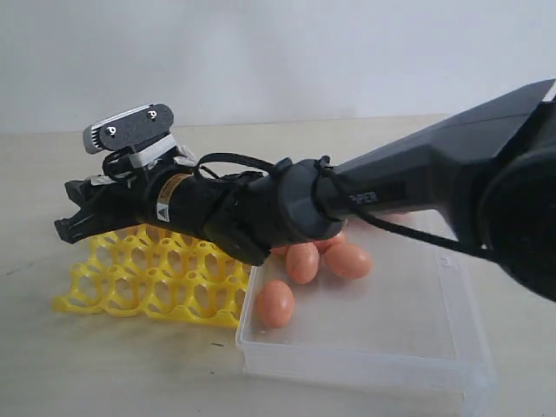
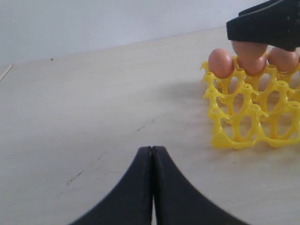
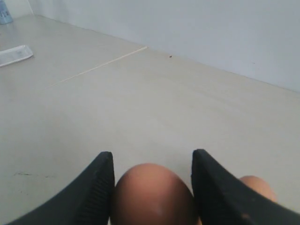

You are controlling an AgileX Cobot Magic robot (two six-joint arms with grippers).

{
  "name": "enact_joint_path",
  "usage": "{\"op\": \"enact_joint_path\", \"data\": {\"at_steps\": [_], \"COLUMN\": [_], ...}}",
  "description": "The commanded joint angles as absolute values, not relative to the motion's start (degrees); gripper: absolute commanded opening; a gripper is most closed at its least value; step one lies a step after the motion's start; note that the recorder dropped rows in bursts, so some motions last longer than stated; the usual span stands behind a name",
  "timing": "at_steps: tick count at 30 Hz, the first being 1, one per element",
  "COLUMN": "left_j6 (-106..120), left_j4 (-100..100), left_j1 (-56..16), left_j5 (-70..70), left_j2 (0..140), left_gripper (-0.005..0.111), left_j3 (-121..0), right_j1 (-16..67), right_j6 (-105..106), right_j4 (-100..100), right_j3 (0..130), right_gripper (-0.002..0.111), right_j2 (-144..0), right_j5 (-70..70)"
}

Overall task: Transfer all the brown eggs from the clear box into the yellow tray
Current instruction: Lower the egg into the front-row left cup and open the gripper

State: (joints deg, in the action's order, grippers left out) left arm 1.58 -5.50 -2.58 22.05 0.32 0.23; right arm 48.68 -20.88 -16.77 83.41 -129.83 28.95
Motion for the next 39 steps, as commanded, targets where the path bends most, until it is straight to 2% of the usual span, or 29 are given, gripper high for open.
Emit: {"op": "enact_joint_path", "data": {"at_steps": [1,6,25,39], "left_j6": [1.32,1.32,1.32,1.32], "left_j4": [-5.44,-5.44,-5.44,-5.44], "left_j1": [-2.86,-2.86,-2.86,-2.86], "left_j5": [21.69,21.69,21.69,21.69], "left_j2": [0.0,0.0,0.0,0.0], "left_gripper": [0.0,0.0,0.0,0.0], "left_j3": [0.0,0.0,0.0,0.0], "right_j1": [48.66,48.66,48.66,48.03], "right_j6": [-24.99,-27.55,-24.48,-16.87], "right_j4": [-23.15,-25.65,-25.42,-17.5], "right_j3": [88.65,92.53,92.94,93.06], "right_gripper": [0.0,0.0,0.0,0.0], "right_j2": [-132.87,-136.12,-139.54,-139.07], "right_j5": [29.18,29.18,26.32,25.22]}}
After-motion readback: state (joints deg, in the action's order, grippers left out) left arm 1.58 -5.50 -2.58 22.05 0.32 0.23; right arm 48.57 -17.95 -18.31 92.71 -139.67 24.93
